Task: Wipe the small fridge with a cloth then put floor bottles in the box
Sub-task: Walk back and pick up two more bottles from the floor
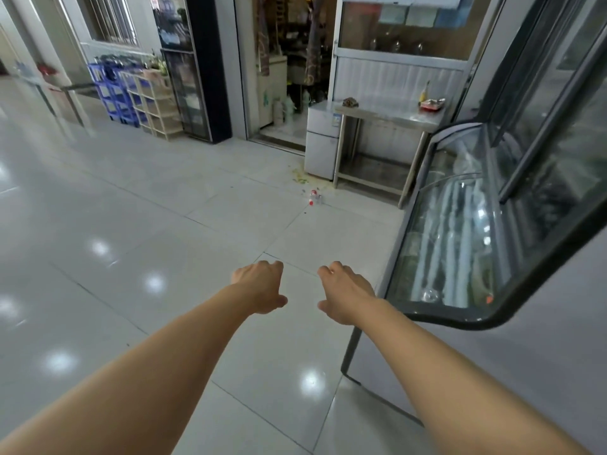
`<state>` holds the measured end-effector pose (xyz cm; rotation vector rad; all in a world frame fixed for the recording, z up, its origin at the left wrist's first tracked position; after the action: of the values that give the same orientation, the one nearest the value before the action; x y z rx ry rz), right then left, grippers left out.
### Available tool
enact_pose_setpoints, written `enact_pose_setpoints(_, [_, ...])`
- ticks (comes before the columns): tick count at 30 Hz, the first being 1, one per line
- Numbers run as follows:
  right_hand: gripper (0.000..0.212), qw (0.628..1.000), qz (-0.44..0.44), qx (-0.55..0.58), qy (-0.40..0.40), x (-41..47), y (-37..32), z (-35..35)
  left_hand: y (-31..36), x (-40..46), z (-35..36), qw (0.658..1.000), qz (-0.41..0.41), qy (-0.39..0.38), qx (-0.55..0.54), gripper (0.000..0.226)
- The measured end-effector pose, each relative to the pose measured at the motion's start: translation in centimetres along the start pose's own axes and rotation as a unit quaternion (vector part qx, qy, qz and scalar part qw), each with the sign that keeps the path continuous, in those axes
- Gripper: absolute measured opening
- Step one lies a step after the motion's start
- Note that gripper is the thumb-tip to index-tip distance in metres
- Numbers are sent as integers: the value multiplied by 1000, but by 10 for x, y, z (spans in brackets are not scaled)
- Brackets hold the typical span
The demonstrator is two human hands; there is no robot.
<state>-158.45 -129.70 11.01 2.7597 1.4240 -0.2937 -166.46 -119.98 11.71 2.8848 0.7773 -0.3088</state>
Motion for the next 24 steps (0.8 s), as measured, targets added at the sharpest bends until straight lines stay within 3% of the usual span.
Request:
enact_pose_setpoints(15, [42, 999, -31, -22, -3, 239, -7, -63, -120, 187, -78, 998, -44, 35, 10, 52])
enact_pose_setpoints(24, [37, 999, 22, -24, 11, 402, -8, -94, -202, 336, -120, 999, -7, 45, 7, 55])
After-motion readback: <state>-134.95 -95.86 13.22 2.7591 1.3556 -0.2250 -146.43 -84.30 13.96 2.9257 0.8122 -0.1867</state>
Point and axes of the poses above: each hand's wrist, its own x-axis towards the middle knuckle, its own z-axis out of the palm, y = z × x, the point moved 10 cm from there along x, towards the middle knuckle, and after that the axes turned 4 degrees about z, right-handed, at the moved point
